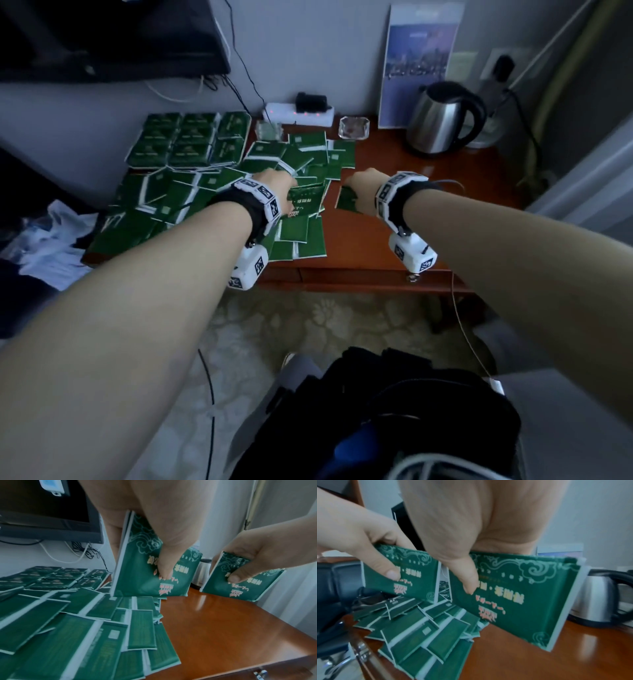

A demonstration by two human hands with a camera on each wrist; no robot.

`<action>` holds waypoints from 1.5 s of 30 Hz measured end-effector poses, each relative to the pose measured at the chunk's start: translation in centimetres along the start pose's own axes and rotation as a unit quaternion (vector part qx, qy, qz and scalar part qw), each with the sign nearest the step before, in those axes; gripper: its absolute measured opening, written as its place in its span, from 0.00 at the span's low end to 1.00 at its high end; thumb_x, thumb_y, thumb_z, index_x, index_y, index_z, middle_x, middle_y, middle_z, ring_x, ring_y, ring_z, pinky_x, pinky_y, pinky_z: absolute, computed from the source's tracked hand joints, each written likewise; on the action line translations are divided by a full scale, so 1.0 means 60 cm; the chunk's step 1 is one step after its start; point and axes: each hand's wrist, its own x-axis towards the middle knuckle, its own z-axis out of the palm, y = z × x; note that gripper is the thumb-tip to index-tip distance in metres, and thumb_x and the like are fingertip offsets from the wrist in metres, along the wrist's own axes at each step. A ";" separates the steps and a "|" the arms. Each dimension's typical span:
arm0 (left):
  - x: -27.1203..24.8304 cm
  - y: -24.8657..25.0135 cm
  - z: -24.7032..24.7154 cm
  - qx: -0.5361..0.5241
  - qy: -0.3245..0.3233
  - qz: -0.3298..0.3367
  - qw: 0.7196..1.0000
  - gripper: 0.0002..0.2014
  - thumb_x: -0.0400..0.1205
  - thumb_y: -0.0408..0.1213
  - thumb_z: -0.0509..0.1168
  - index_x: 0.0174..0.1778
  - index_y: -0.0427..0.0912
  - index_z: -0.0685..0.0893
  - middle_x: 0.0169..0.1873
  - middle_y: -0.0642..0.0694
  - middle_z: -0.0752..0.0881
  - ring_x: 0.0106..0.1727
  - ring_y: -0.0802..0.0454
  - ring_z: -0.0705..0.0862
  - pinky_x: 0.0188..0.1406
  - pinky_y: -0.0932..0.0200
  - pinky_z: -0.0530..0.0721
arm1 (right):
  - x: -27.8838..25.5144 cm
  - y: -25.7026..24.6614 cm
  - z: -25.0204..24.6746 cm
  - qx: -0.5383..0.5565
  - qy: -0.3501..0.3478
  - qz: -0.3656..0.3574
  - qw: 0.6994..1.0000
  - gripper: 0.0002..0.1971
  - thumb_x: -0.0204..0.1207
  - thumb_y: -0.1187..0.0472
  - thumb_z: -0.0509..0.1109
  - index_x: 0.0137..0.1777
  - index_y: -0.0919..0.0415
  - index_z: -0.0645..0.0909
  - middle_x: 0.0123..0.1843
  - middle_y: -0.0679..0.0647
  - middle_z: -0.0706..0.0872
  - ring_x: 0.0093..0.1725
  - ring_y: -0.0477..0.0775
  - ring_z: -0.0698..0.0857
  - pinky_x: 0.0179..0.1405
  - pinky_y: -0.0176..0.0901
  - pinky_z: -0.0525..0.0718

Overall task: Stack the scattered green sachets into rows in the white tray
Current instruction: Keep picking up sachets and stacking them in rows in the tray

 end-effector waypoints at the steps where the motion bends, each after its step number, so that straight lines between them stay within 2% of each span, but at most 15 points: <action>1: 0.000 -0.020 -0.004 -0.001 -0.003 -0.003 1.000 0.27 0.83 0.42 0.69 0.79 0.45 0.74 0.67 0.34 0.82 0.63 0.35 0.83 0.58 0.48 0.85 | 0.008 -0.021 -0.011 0.001 0.000 -0.003 1.000 0.14 0.83 0.60 0.63 0.62 0.67 0.82 0.56 0.65 0.87 0.56 0.67 0.86 0.53 0.52 0.85; 5: 0.015 -0.118 -0.010 0.004 -0.030 -0.003 1.000 0.30 0.83 0.43 0.70 0.80 0.42 0.72 0.70 0.36 0.81 0.67 0.38 0.82 0.62 0.50 0.83 | 0.080 -0.098 -0.038 -0.014 -0.027 0.005 1.000 0.12 0.81 0.64 0.62 0.60 0.69 0.80 0.57 0.66 0.87 0.55 0.66 0.87 0.55 0.55 0.87; 9: 0.036 -0.242 -0.018 0.009 -0.020 0.004 1.000 0.28 0.82 0.42 0.70 0.79 0.43 0.73 0.70 0.37 0.81 0.67 0.38 0.82 0.60 0.52 0.81 | 0.160 -0.169 -0.057 -0.013 -0.030 0.043 0.999 0.20 0.83 0.64 0.66 0.74 0.67 0.76 0.70 0.63 0.82 0.68 0.64 0.82 0.62 0.51 0.82; 11: 0.045 -0.308 -0.026 0.013 -0.017 0.005 1.000 0.27 0.83 0.41 0.70 0.79 0.44 0.74 0.69 0.37 0.81 0.66 0.38 0.82 0.60 0.52 0.82 | 0.193 -0.213 -0.067 -0.011 -0.013 0.052 0.998 0.19 0.82 0.65 0.66 0.72 0.65 0.77 0.68 0.62 0.82 0.67 0.63 0.82 0.60 0.51 0.83; 14: 0.056 -0.410 -0.032 0.010 -0.015 0.004 1.000 0.24 0.83 0.42 0.70 0.75 0.42 0.78 0.67 0.36 0.83 0.65 0.38 0.83 0.63 0.50 0.83 | 0.240 -0.296 -0.086 0.007 -0.017 0.057 0.998 0.14 0.83 0.67 0.60 0.67 0.68 0.77 0.64 0.63 0.84 0.62 0.65 0.85 0.59 0.54 0.85; 18: 0.079 -0.521 -0.029 -0.021 -0.009 0.001 1.000 0.26 0.86 0.44 0.65 0.80 0.41 0.72 0.70 0.36 0.81 0.69 0.38 0.81 0.64 0.51 0.80 | 0.299 -0.390 -0.101 0.021 0.014 0.047 0.999 0.06 0.84 0.67 0.60 0.57 0.65 0.75 0.54 0.63 0.85 0.49 0.63 0.86 0.53 0.58 0.88; 22: 0.109 -0.597 -0.006 -0.040 -0.021 -0.002 0.999 0.24 0.88 0.48 0.60 0.78 0.39 0.75 0.69 0.32 0.81 0.68 0.35 0.80 0.64 0.49 0.80 | 0.355 -0.451 -0.108 0.033 0.031 0.027 0.999 0.13 0.82 0.66 0.62 0.65 0.65 0.76 0.54 0.64 0.85 0.52 0.66 0.87 0.51 0.58 0.89; 27: 0.171 -0.665 0.019 -0.047 -0.028 0.004 0.999 0.22 0.89 0.47 0.59 0.75 0.39 0.77 0.64 0.33 0.83 0.62 0.36 0.83 0.54 0.52 0.81 | 0.432 -0.482 -0.117 0.023 0.024 0.030 0.999 0.14 0.80 0.69 0.65 0.64 0.64 0.79 0.55 0.63 0.86 0.52 0.64 0.86 0.51 0.54 0.89; 30: 0.215 -0.701 0.027 -0.044 -0.034 -0.001 0.998 0.20 0.89 0.45 0.59 0.72 0.37 0.79 0.63 0.34 0.84 0.63 0.36 0.83 0.58 0.49 0.82 | 0.485 -0.492 -0.124 0.013 0.030 0.031 0.999 0.13 0.81 0.70 0.64 0.63 0.64 0.81 0.54 0.63 0.87 0.51 0.63 0.87 0.50 0.54 0.89; 34: 0.281 -0.754 0.038 -0.051 -0.037 -0.014 0.998 0.17 0.89 0.40 0.59 0.71 0.38 0.80 0.59 0.32 0.85 0.58 0.35 0.85 0.54 0.50 0.83 | 0.565 -0.505 -0.131 0.008 0.027 0.025 0.999 0.16 0.80 0.71 0.62 0.66 0.63 0.79 0.52 0.64 0.85 0.45 0.64 0.84 0.43 0.50 0.86; 37: 0.335 -0.791 0.048 -0.049 -0.040 -0.023 0.998 0.16 0.88 0.36 0.60 0.71 0.38 0.81 0.57 0.33 0.86 0.55 0.36 0.86 0.55 0.47 0.86 | 0.622 -0.514 -0.133 0.001 0.000 0.020 1.000 0.20 0.80 0.74 0.59 0.70 0.64 0.76 0.52 0.64 0.85 0.48 0.64 0.86 0.43 0.53 0.88; 40: 0.388 -0.824 0.053 -0.062 -0.035 -0.034 0.997 0.14 0.87 0.30 0.60 0.67 0.36 0.83 0.52 0.32 0.87 0.49 0.36 0.86 0.52 0.47 0.87 | 0.680 -0.523 -0.133 -0.016 -0.013 0.003 1.000 0.18 0.81 0.74 0.59 0.70 0.66 0.74 0.55 0.65 0.84 0.48 0.64 0.85 0.38 0.51 0.81; 43: 0.440 -0.854 0.068 -0.074 -0.025 -0.034 0.996 0.14 0.84 0.26 0.62 0.65 0.36 0.85 0.48 0.33 0.88 0.48 0.36 0.86 0.52 0.45 0.87 | 0.731 -0.529 -0.123 -0.026 -0.013 -0.006 1.000 0.14 0.82 0.73 0.59 0.66 0.67 0.74 0.50 0.63 0.84 0.44 0.63 0.84 0.37 0.49 0.79; 45: 0.478 -0.872 0.083 -0.084 -0.016 -0.028 0.996 0.18 0.82 0.22 0.63 0.68 0.36 0.84 0.49 0.33 0.88 0.48 0.35 0.86 0.53 0.43 0.87 | 0.763 -0.532 -0.116 -0.031 -0.012 -0.006 0.999 0.13 0.84 0.71 0.59 0.67 0.67 0.72 0.45 0.59 0.81 0.40 0.60 0.81 0.35 0.49 0.79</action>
